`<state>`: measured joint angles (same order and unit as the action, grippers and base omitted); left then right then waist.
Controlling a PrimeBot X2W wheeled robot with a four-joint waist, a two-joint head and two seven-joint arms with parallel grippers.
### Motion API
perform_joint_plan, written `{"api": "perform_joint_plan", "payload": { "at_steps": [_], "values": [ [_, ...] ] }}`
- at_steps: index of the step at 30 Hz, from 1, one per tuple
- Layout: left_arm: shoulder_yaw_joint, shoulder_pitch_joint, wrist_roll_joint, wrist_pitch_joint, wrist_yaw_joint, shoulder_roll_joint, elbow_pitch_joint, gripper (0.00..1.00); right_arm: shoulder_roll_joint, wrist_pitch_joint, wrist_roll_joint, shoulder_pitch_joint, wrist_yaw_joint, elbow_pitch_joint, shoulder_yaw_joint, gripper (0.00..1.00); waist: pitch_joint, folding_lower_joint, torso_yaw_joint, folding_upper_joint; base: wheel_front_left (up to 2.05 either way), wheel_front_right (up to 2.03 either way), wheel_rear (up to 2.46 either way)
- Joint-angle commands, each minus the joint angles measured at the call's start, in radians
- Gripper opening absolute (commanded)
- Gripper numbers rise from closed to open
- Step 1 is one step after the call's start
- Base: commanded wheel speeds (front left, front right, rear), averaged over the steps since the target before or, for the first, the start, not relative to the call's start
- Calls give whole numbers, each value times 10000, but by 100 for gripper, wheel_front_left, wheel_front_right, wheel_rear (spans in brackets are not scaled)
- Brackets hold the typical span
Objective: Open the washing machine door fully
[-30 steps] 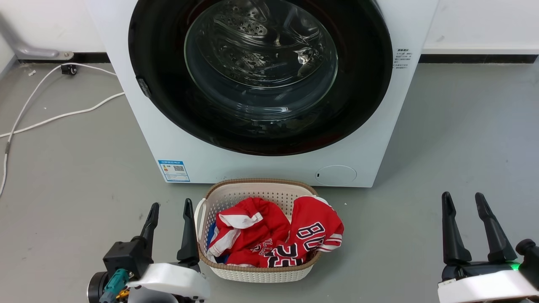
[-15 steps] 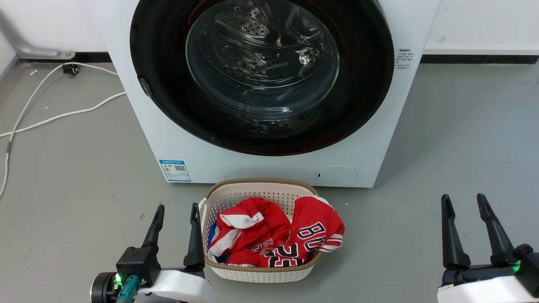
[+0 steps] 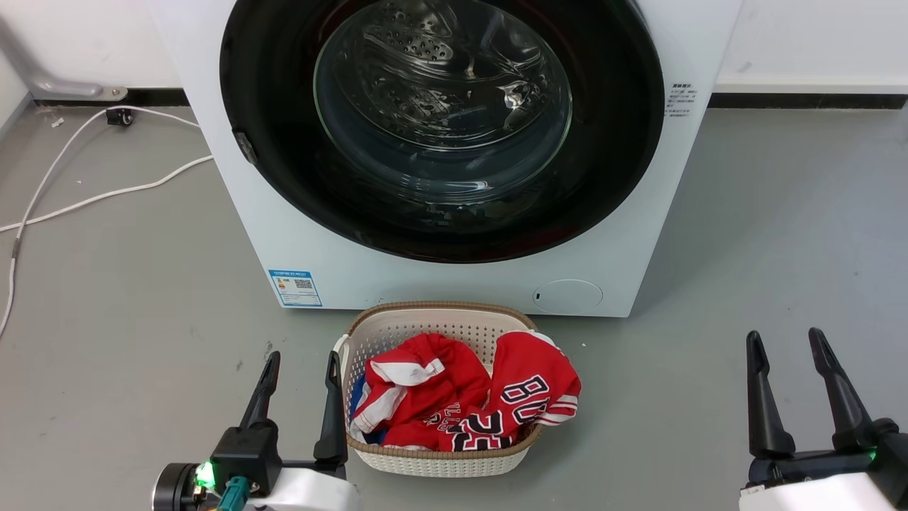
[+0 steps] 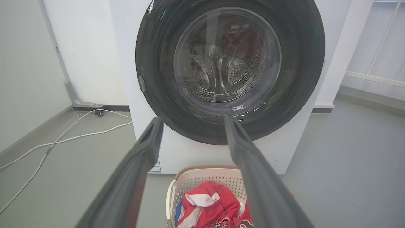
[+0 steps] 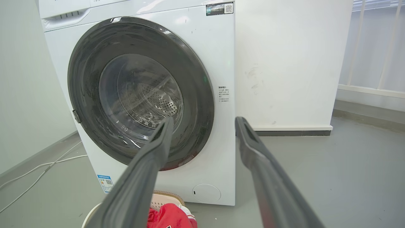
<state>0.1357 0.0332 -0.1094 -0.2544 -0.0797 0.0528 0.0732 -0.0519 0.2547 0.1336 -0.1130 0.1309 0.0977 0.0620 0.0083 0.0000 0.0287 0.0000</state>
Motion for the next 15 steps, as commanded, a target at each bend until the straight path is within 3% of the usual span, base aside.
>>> {"api": "perform_joint_plan", "payload": {
  "at_steps": [1,15],
  "values": [
    [9,53,190,-78,6,-15,-4,100,29,80,-199,-139,-3,95,7,100,3,0,2,0,0,0,0],
    [-59,97,0,-113,17,-31,57,100,30,106,155,-223,-3,-203,34,100,0,0,6,0,0,0,0]
  ]
}}
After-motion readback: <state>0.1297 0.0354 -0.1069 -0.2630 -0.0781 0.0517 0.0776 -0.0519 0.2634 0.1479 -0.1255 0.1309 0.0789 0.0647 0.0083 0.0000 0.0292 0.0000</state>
